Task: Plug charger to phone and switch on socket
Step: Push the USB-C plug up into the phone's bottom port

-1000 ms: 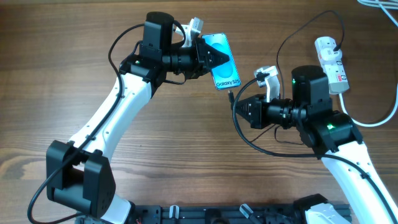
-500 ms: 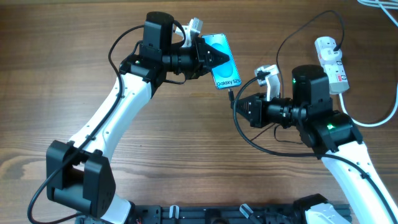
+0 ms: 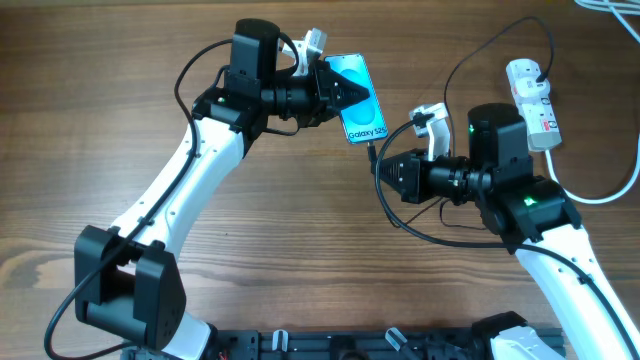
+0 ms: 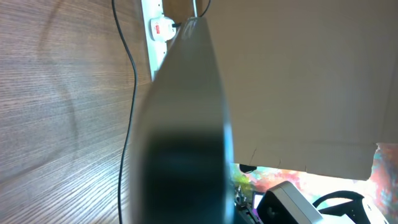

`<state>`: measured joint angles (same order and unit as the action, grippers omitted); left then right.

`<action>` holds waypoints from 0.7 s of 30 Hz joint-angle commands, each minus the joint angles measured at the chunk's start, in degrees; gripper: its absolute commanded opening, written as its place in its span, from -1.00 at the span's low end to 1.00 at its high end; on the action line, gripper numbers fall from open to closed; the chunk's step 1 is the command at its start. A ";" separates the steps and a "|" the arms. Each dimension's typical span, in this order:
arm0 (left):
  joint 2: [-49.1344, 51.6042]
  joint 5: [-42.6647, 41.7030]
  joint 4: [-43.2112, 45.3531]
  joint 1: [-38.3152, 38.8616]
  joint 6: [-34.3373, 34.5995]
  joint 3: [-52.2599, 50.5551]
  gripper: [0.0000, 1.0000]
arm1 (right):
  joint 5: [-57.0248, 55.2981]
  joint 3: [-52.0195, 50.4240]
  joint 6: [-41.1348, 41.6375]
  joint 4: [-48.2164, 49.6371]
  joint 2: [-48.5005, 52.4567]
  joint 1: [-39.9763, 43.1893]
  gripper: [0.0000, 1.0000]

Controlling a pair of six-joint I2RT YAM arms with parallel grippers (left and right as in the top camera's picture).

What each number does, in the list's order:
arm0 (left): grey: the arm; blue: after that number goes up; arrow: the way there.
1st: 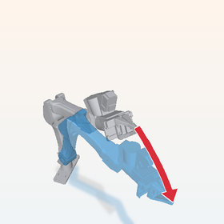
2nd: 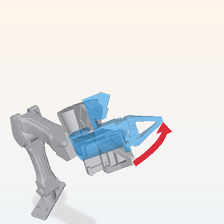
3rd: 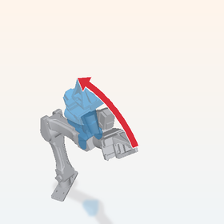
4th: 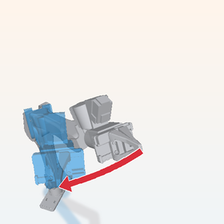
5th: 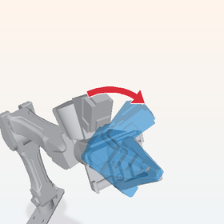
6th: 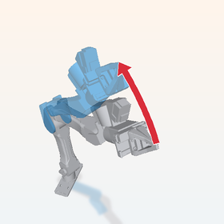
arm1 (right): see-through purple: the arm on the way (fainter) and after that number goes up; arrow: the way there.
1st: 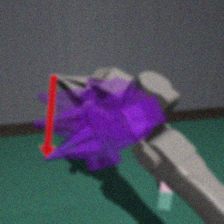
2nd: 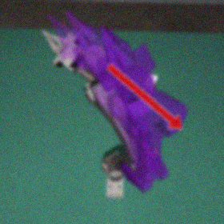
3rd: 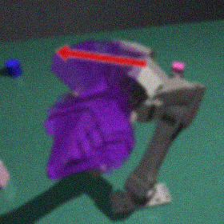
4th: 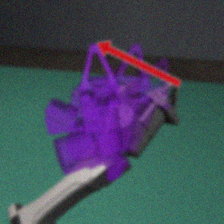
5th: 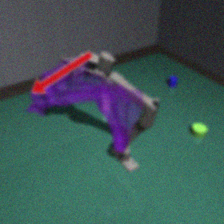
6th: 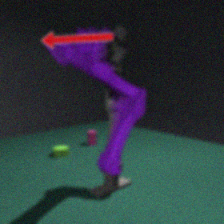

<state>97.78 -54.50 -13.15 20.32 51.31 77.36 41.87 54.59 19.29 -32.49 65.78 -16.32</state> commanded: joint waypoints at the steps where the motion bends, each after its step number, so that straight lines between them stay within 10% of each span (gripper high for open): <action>1: -1.40 -1.81 1.01 0.48 -2.95 0.52 -0.92 | 0.13 0.70 0.42 0.35 0.39 -0.22 -0.91; 21: -1.40 -2.01 1.88 1.44 -4.85 0.52 -0.92 | 0.13 0.70 1.86 -0.52 0.39 -0.22 -0.91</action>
<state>97.78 -54.48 -11.94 21.02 48.03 77.36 41.93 54.59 20.36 -32.56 65.78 -16.36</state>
